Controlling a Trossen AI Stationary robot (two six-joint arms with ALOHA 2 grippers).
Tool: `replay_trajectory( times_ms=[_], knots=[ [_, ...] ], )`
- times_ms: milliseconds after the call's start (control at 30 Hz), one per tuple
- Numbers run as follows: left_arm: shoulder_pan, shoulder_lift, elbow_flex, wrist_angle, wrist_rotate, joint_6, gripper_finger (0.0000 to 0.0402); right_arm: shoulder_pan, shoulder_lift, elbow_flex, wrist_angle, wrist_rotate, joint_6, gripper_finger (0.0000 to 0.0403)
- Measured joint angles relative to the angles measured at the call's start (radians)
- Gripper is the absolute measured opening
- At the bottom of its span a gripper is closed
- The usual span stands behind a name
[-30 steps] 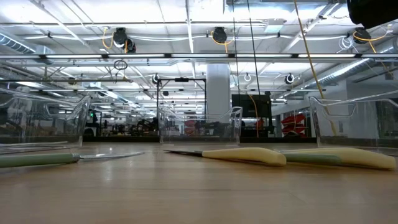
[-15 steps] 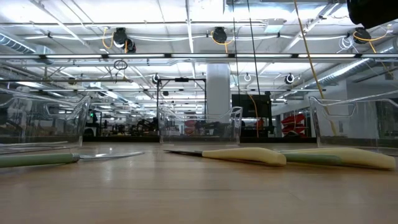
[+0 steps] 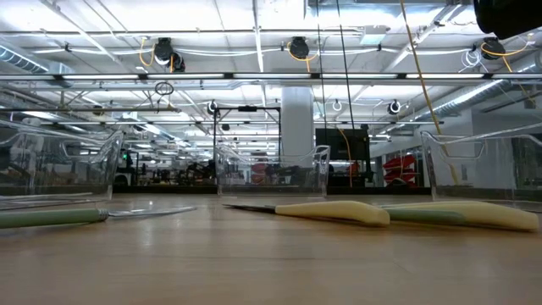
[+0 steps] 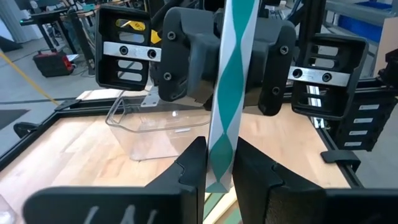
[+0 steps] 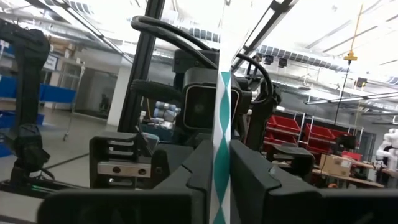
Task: Sort silverware by color (type)
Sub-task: Put the white and blue patterned knife into the bottom left transparent bin
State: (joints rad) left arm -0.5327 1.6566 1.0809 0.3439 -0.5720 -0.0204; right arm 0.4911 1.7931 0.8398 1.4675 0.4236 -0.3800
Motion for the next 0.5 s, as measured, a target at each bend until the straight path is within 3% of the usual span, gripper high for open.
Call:
replay_trajectory(
  times_ms=[233, 400, 500],
  knots=[
    [0.002, -0.018, 0.000, -0.070, -0.009, -0.016, 0.0059, 0.008, 0.000, 0.000, -0.008, 0.097, -0.010, 0.0091],
    [0.009, -0.071, 0.000, -0.229, -0.008, -0.075, 0.0059, 0.009, -0.001, 0.000, -0.011, 0.141, -0.010, 0.0117],
    [0.011, -0.103, 0.000, -0.325, -0.026, -0.114, 0.0059, 0.017, -0.001, 0.000, -0.013, 0.230, -0.012, 0.0127]
  ],
)
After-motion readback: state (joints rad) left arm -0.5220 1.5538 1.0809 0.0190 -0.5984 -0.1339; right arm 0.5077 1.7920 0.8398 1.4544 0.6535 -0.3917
